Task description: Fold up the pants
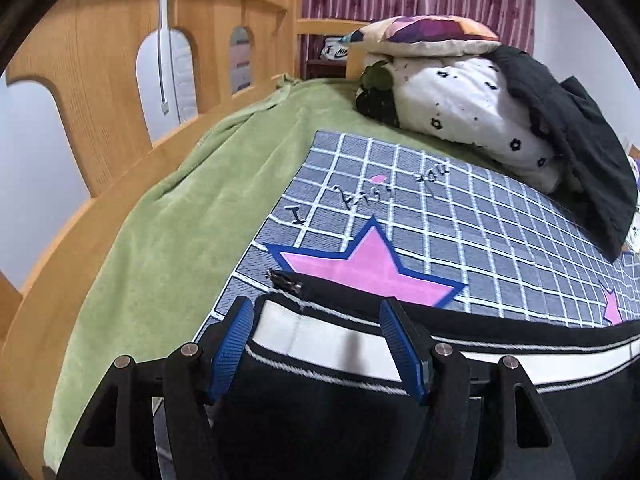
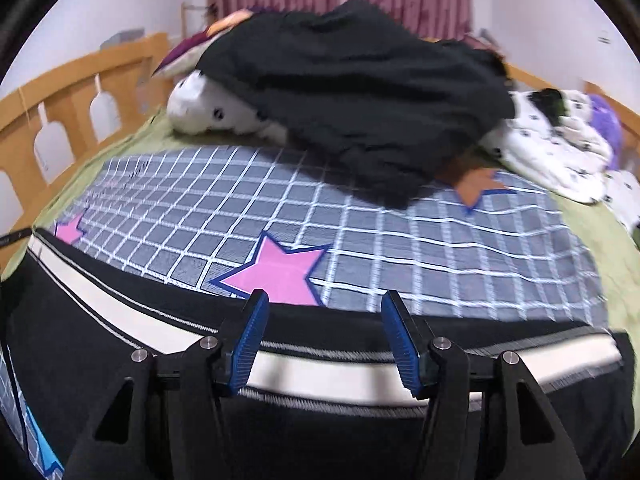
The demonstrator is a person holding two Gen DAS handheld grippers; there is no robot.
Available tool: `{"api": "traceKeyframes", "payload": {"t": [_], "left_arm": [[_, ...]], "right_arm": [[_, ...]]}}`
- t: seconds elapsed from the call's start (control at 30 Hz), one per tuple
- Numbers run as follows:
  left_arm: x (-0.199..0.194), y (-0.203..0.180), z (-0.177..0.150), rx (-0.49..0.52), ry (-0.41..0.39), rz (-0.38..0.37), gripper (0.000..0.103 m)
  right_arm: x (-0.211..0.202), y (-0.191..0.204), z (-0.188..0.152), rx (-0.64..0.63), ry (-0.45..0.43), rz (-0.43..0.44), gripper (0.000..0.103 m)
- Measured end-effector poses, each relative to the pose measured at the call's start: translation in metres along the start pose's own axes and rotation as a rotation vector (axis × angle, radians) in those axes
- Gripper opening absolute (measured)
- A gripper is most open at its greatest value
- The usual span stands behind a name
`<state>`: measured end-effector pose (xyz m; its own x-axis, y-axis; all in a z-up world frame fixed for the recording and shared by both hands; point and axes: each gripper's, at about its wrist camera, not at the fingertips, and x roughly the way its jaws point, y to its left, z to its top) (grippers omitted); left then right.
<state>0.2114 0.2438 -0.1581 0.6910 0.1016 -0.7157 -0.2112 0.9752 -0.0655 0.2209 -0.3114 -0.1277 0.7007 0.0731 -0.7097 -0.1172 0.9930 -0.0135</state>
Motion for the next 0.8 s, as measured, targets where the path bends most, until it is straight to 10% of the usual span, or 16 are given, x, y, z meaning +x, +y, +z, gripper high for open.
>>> {"api": "traceKeyframes", "payload": {"t": [0.27, 0.33, 0.4, 0.43, 0.67, 0.8], "left_arm": [[0.025, 0.011, -0.001, -0.054, 0.035, -0.002, 0.063], [0.033, 0.009, -0.005, -0.051, 0.053, 0.010, 0.047], [0.033, 0.007, -0.007, -0.034, 0.045, 0.050, 0.034], [0.031, 0.006, -0.007, -0.023, 0.034, 0.057, 0.027], [0.006, -0.003, -0.001, 0.018, -0.100, 0.053, 0.020], [0.038, -0.004, -0.010, 0.018, 0.004, 0.108, 0.021]], "right_arm": [[0.059, 0.010, -0.015, -0.097, 0.133, 0.078, 0.057], [0.067, 0.013, -0.020, -0.129, 0.154, 0.068, 0.047], [0.069, 0.016, -0.022, -0.149, 0.173, 0.071, 0.009], [0.069, 0.017, -0.022, -0.161, 0.171, 0.067, 0.007], [0.037, 0.013, -0.008, -0.122, -0.003, 0.050, 0.003], [0.075, 0.014, -0.014, -0.086, 0.090, 0.015, 0.003]]}}
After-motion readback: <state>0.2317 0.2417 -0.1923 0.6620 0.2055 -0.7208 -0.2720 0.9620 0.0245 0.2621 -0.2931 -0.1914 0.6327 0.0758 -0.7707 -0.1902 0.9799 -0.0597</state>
